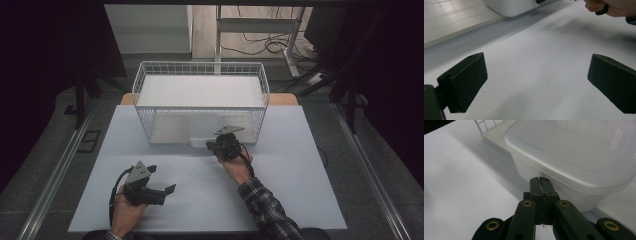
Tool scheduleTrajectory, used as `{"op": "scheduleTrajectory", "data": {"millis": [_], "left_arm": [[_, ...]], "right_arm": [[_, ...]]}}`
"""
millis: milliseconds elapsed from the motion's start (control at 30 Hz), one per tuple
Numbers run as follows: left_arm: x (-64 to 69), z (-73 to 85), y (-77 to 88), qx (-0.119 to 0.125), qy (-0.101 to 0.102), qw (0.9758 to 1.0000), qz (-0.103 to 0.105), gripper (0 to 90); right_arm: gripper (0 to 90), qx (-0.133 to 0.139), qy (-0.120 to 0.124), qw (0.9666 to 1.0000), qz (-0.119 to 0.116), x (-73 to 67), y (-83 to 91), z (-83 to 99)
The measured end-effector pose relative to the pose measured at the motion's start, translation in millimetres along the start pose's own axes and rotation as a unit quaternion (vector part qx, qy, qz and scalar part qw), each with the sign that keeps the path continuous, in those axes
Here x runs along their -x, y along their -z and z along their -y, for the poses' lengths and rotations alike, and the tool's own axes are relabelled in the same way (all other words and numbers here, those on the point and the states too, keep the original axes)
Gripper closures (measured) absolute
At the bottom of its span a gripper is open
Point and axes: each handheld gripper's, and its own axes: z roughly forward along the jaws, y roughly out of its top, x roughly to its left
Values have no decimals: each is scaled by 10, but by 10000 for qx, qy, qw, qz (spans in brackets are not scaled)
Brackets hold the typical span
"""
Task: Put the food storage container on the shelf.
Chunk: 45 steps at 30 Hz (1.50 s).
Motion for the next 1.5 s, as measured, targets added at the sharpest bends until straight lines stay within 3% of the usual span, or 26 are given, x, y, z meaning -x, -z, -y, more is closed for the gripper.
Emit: {"op": "scheduleTrajectory", "data": {"millis": [500,767,900,933,1067,1500], "left_arm": [[-11,11,-19,-19,30,10000,37,23],[-9,15,-30,-47,32,10000,47,22],[-10,17,-29,-54,30,10000,34,20],[-10,17,-29,-54,30,10000,34,18],[-6,18,-39,-73,-7,10000,15,12],[-23,21,-44,-81,69,9999,-8,6]], "right_arm": [[891,38,3,9999,167,64,-204,-121],[890,39,-34,9998,192,94,-228,-127],[733,48,7,10000,22,61,-175,-126],[733,48,7,10000,22,61,-175,-126],[531,-3,1,10000,-57,46,-80,-122],[226,-1,83,9999,-119,43,201,-70]]}}
